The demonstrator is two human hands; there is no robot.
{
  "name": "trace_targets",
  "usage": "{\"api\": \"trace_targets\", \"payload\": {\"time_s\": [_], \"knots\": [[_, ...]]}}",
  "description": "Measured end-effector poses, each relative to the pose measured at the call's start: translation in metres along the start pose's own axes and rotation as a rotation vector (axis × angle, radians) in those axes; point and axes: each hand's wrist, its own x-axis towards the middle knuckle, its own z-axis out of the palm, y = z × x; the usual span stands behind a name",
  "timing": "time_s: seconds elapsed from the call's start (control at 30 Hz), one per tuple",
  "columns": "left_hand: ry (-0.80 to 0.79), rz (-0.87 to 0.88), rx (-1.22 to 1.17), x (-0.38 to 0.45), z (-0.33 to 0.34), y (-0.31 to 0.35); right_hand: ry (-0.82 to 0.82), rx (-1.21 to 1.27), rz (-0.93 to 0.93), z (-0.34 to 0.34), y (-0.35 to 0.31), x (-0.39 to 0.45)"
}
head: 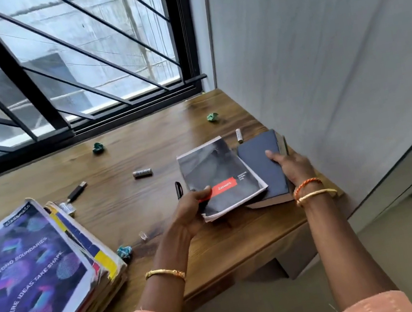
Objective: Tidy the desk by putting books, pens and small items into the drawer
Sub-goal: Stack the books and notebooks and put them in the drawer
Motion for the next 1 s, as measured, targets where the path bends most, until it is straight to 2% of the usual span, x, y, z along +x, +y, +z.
{"api": "trace_targets", "payload": {"time_s": [0.13, 0.2, 0.27, 0.33, 0.4, 0.47, 0.53, 0.57, 0.67, 0.77, 0.8, 0.93, 1.0], "knots": [[0.093, 0.032, 0.225, -0.008, -0.013, 0.001, 0.089, -0.328, -0.199, -0.025, -0.04, -0.024], [0.108, 0.024, 0.25, -0.009, -0.011, -0.003, 0.048, -0.329, -0.217, -0.032, -0.055, -0.029], [0.131, 0.051, 0.278, -0.006, -0.005, -0.008, -0.04, -0.209, -0.165, -0.026, -0.061, -0.032], [0.174, 0.117, 0.395, -0.003, 0.004, -0.015, -0.203, -0.025, -0.041, -0.014, -0.056, -0.03], [0.217, 0.199, 0.579, -0.002, 0.008, -0.019, -0.389, 0.084, 0.104, 0.0, -0.045, -0.028], [0.308, 0.245, 0.858, -0.009, 0.006, -0.019, -0.49, 0.105, 0.197, 0.016, -0.029, -0.029], [0.361, 0.248, 1.122, -0.014, -0.004, -0.018, -0.451, 0.074, 0.224, 0.033, -0.008, -0.023], [0.339, 0.235, 1.186, -0.016, -0.007, -0.018, -0.4, 0.016, 0.201, 0.04, 0.002, -0.014], [0.246, 0.219, 1.229, -0.02, -0.016, -0.022, -0.275, -0.226, 0.091, 0.054, 0.019, 0.006], [0.245, 0.24, 1.325, -0.026, -0.011, -0.025, -0.174, -0.585, -0.064, 0.06, 0.024, 0.005], [0.256, 0.25, 1.354, -0.026, -0.01, -0.025, -0.15, -0.635, -0.115, 0.062, 0.025, 0.005], [0.268, 0.326, 1.372, -0.035, -0.007, -0.031, -0.119, -0.68, -0.208, 0.069, 0.034, 0.004], [0.278, 0.416, 1.34, -0.045, -0.008, -0.039, -0.011, -0.661, -0.263, 0.065, 0.037, -0.007]]}}
